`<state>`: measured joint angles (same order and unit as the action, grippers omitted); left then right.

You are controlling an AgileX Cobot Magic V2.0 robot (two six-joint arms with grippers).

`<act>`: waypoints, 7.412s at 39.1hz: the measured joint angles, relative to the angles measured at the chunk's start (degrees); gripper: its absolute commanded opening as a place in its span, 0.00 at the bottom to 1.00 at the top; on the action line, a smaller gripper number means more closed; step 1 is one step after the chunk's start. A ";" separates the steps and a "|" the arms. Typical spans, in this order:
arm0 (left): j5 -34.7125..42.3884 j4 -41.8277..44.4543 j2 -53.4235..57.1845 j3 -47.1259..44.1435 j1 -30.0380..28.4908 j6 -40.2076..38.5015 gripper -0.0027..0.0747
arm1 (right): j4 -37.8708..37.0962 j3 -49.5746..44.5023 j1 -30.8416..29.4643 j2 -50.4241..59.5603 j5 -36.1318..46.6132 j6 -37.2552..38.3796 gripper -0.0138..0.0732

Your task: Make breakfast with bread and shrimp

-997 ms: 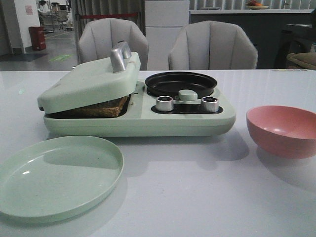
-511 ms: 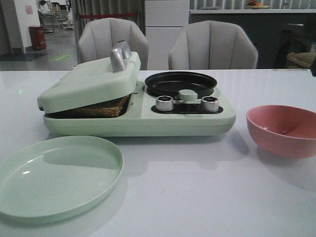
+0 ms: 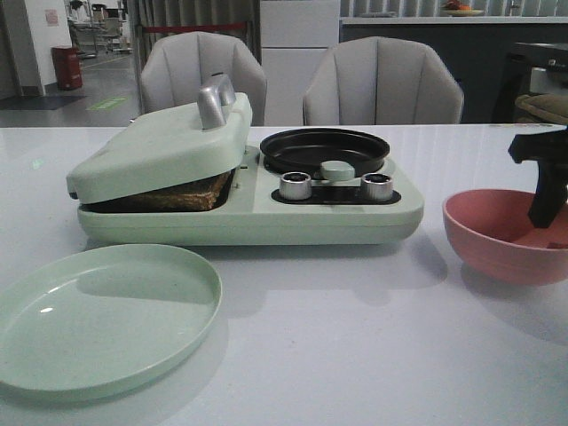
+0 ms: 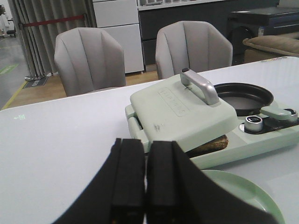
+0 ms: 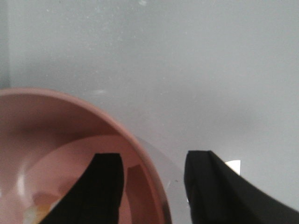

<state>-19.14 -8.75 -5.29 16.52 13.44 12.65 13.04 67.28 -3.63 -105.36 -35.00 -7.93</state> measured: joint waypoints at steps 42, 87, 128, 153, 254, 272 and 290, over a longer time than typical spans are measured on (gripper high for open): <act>0.13 0.00 0.00 0.00 0.00 0.00 0.18 | 18.99 22.12 7.37 -3.66 15.78 -9.47 0.32; 0.13 0.00 0.36 0.00 0.00 0.00 0.18 | -22.09 13.17 20.13 -17.17 78.75 -35.14 0.32; 0.13 0.00 0.36 0.00 0.00 0.00 0.18 | -2.80 4.86 22.52 -17.02 99.41 -37.03 0.32; 0.13 0.00 0.36 0.00 0.00 0.00 0.18 | 15.15 4.86 17.89 13.98 43.15 -12.28 0.32; 0.13 0.00 0.36 0.00 0.00 0.00 0.18 | 7.06 3.95 -2.19 26.30 -4.01 -12.07 0.58; 0.13 0.00 0.36 0.00 0.00 0.00 0.18 | 10.75 -18.26 13.23 48.10 20.08 -12.19 0.58; 0.13 0.00 0.36 0.00 0.00 0.00 0.18 | 11.04 -46.42 27.25 79.93 31.71 -12.19 0.58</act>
<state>-19.01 -8.75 -4.93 16.52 13.44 12.65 24.07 20.86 23.62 -25.43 -3.29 -20.12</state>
